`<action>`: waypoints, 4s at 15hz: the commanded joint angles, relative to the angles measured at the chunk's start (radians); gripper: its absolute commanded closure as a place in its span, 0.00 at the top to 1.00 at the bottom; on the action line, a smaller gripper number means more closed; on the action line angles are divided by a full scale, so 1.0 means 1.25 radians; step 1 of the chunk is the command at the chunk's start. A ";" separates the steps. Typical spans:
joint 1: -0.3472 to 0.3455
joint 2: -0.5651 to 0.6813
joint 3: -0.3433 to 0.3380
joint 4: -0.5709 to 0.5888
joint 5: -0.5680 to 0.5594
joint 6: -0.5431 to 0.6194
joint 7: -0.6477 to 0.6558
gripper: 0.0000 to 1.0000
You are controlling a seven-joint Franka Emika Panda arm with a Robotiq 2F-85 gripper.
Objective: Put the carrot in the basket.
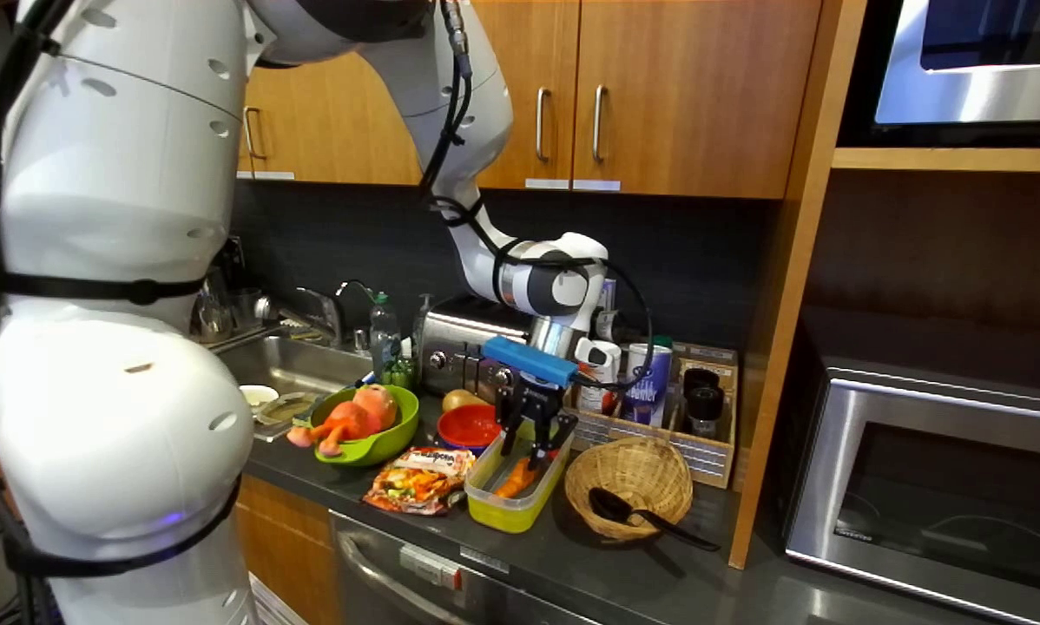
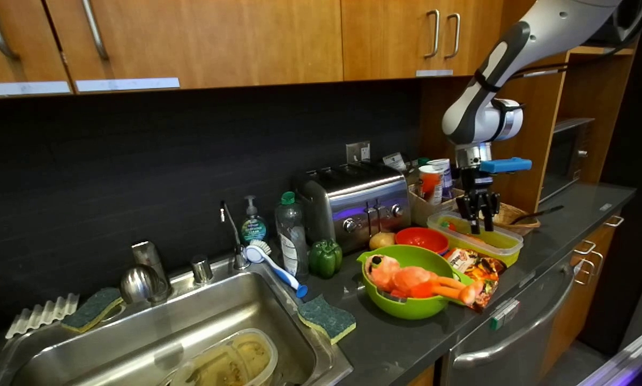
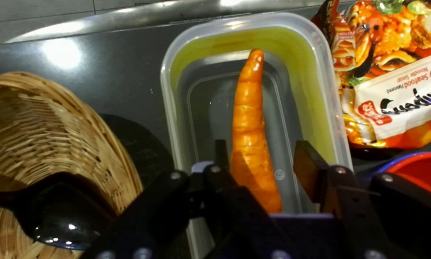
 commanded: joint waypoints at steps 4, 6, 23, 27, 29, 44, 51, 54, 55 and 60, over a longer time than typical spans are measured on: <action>-0.020 0.049 0.007 0.054 0.017 -0.039 -0.040 0.70; -0.026 0.071 0.007 0.076 0.020 -0.055 -0.052 0.76; -0.034 0.129 0.008 0.151 0.015 -0.099 -0.033 0.70; -0.029 0.126 0.010 0.143 0.012 -0.093 -0.026 0.53; -0.026 0.125 0.011 0.139 0.010 -0.090 -0.019 0.60; -0.026 0.136 0.017 0.140 0.006 -0.094 -0.027 0.66; -0.026 0.164 0.014 0.171 -0.005 -0.110 -0.023 0.64; -0.026 0.171 0.014 0.179 -0.008 -0.114 -0.021 0.64; -0.026 0.173 0.014 0.181 -0.009 -0.114 -0.021 0.64; -0.026 0.182 0.014 0.190 -0.010 -0.114 -0.019 0.32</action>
